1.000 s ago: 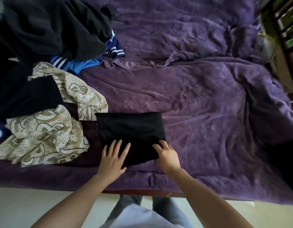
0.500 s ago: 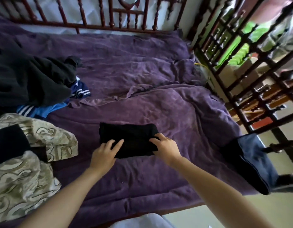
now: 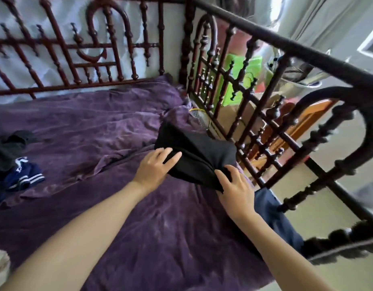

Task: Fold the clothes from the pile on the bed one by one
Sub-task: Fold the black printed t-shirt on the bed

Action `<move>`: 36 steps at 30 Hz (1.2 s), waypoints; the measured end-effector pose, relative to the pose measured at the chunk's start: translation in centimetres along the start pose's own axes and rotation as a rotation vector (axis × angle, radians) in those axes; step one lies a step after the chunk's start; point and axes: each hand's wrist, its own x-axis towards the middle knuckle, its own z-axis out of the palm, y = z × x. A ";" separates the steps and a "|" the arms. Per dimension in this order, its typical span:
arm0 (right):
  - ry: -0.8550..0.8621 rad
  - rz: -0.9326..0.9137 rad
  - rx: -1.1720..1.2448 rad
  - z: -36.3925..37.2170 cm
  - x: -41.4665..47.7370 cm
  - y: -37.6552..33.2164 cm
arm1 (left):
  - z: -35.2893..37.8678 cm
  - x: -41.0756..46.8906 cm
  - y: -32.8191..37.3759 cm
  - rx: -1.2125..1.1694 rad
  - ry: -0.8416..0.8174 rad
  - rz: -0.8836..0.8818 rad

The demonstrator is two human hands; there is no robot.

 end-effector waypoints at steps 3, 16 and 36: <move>0.068 0.087 -0.035 -0.3 -0.1 4.7 | 2.8 5.6 3.5 -0.051 0.060 0.071; 0.245 0.242 -0.221 3.3 -11.6 16.8 | 10.7 9.2 17.9 -0.180 -0.088 0.335; -0.112 1.348 0.776 9.7 -8.3 20.6 | 7.9 0.1 14.2 -0.008 -1.129 0.107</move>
